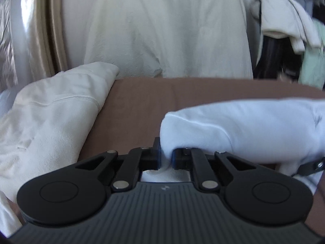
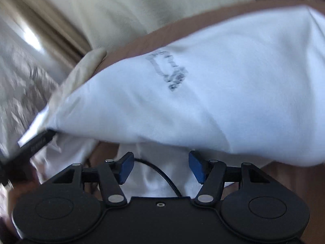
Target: Fold clothes
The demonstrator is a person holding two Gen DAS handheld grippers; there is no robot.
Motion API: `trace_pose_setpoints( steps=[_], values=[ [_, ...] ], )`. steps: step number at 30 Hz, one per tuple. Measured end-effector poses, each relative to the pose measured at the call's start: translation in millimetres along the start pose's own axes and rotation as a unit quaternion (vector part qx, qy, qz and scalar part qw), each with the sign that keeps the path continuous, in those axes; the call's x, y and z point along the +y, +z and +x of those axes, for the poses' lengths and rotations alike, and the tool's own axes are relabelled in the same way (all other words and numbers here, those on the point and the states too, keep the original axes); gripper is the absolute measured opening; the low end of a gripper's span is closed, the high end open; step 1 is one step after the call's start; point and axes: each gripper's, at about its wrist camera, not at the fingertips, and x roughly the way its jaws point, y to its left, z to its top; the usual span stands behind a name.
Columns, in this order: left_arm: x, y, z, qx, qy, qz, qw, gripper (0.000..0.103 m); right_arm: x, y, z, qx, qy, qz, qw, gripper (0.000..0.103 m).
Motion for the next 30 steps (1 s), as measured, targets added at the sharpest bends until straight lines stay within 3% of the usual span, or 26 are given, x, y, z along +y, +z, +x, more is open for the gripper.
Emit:
trace_pose_setpoints(
  steps=[2, 6, 9, 12, 14, 15, 16, 17, 21, 26, 27, 30],
  values=[
    [-8, -1, -3, -0.005, 0.012, 0.027, 0.9995, 0.010, -1, 8, 7, 0.013, 0.006, 0.038, 0.999, 0.072],
    [-14, -6, -4, 0.005, 0.014, 0.040, 0.9991, 0.009, 23, 23, 28, 0.046, -0.030, 0.031, 0.998, 0.085],
    [-11, -10, -1, 0.012, 0.011, 0.037, 0.9992, 0.009, 60, 21, 49, 0.058, -0.099, -0.026, 0.993, 0.091],
    [-6, -10, 1, 0.010, 0.011, 0.041, 0.9991, 0.009, 94, 7, 73, 0.062, -0.178, -0.129, 0.974, 0.091],
    [0, -10, -1, 0.004, 0.004, 0.028, 0.9996, 0.010, 112, -9, 83, 0.049, -0.214, -0.203, 0.954, 0.074],
    [4, -10, -3, 0.001, 0.001, 0.024, 0.9997, 0.010, 113, -14, 73, 0.046, -0.212, -0.211, 0.953, 0.063],
    [6, -10, -6, -0.004, 0.000, 0.023, 0.9997, 0.010, 114, -19, 62, 0.043, -0.210, -0.219, 0.952, 0.032],
    [8, -9, -9, -0.009, 0.001, 0.022, 0.9997, 0.010, 116, -25, 52, 0.040, -0.208, -0.226, 0.951, 0.016],
    [1, -2, -25, -0.039, 0.009, 0.030, 0.9987, 0.010, 103, -46, -15, 0.029, -0.237, -0.285, 0.928, 0.014],
    [-12, 0, -49, -0.072, 0.038, 0.048, 0.9955, 0.010, 70, -57, -110, 0.044, -0.239, -0.292, 0.925, 0.013],
    [-13, -1, -54, -0.074, 0.038, 0.048, 0.9954, 0.010, 58, -58, -128, 0.042, -0.248, -0.304, 0.919, 0.013],
    [-13, 0, -67, -0.080, 0.033, 0.031, 0.9958, 0.010, 43, -62, -159, -0.004, -0.322, -0.334, 0.886, 0.012]
  ],
)
